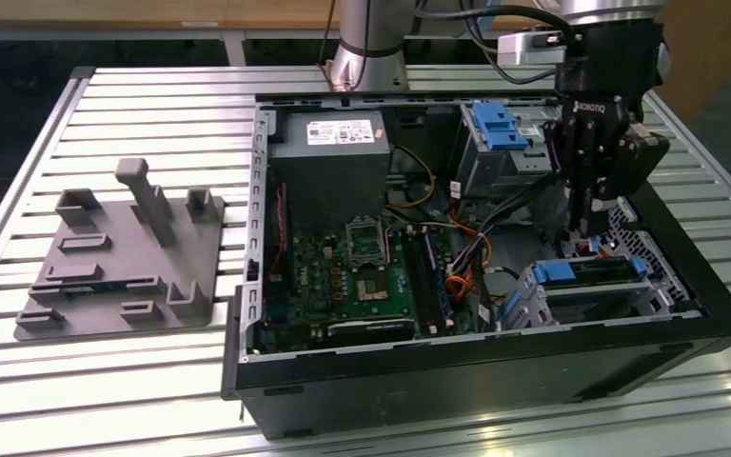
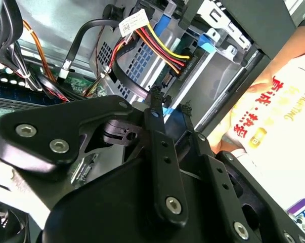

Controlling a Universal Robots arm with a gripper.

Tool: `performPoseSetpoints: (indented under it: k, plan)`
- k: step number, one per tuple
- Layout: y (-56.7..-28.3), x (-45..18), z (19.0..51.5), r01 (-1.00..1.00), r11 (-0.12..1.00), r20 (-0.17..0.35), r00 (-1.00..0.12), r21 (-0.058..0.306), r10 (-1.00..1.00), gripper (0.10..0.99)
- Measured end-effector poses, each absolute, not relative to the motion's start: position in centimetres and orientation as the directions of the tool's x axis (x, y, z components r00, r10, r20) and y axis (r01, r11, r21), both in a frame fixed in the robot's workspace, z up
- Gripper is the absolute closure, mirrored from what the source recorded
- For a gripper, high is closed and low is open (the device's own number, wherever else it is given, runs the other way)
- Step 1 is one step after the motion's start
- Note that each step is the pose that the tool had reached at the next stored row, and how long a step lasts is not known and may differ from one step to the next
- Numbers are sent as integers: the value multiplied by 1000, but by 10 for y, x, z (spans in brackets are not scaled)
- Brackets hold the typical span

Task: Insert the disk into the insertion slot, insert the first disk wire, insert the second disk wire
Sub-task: 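Insert the second disk wire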

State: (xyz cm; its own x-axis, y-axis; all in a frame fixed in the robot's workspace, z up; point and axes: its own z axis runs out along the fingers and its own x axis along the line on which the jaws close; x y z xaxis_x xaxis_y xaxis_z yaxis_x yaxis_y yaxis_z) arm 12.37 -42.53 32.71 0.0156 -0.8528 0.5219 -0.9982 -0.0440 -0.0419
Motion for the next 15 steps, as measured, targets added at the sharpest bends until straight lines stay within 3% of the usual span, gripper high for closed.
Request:
performPoseSetpoints:
  k: [15]
  plan:
    - [-426,124,327,-998,-43,499,16,-43,-867,788]
